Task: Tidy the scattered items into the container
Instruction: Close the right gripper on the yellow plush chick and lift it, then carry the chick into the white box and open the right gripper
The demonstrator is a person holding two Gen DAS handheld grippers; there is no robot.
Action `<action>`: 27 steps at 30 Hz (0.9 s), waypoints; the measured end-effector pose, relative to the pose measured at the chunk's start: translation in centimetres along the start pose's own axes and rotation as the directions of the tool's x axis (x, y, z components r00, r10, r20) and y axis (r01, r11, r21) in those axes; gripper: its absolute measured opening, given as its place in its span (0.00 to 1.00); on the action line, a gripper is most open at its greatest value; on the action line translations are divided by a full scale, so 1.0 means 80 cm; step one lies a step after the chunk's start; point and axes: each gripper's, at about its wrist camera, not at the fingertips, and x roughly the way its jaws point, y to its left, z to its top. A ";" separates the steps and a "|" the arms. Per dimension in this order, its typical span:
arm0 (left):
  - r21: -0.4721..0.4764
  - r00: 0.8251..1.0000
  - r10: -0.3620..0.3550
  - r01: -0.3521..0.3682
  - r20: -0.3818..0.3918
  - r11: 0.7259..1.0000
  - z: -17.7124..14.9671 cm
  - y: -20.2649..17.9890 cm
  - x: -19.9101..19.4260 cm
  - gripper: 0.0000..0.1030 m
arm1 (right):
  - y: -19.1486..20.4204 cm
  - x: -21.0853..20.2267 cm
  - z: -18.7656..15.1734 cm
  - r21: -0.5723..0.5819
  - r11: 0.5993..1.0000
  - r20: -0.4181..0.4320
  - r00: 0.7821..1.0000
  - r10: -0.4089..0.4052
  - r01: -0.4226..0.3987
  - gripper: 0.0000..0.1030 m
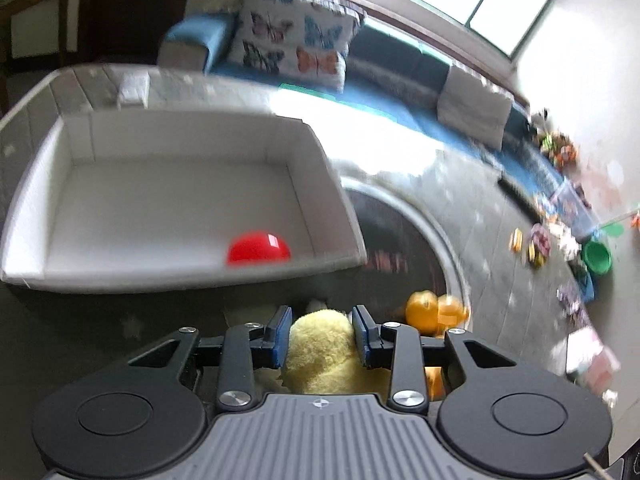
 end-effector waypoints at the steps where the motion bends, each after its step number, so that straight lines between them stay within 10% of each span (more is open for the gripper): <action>1: -0.007 1.000 0.004 -0.004 0.020 1.000 0.007 0.002 -0.004 0.35 | -0.001 0.003 0.009 -0.010 1.000 0.012 1.000 0.006 -0.006 0.47; 10: -0.097 0.994 0.046 -0.036 0.102 0.995 0.069 0.046 0.007 0.35 | -0.009 0.066 0.066 -0.086 0.995 0.042 0.997 0.061 -0.057 0.47; 27: -0.230 0.995 0.103 -0.100 -0.003 0.968 0.100 0.120 0.091 0.35 | -0.033 0.185 0.078 -0.033 0.996 -0.080 0.994 0.081 -0.084 0.49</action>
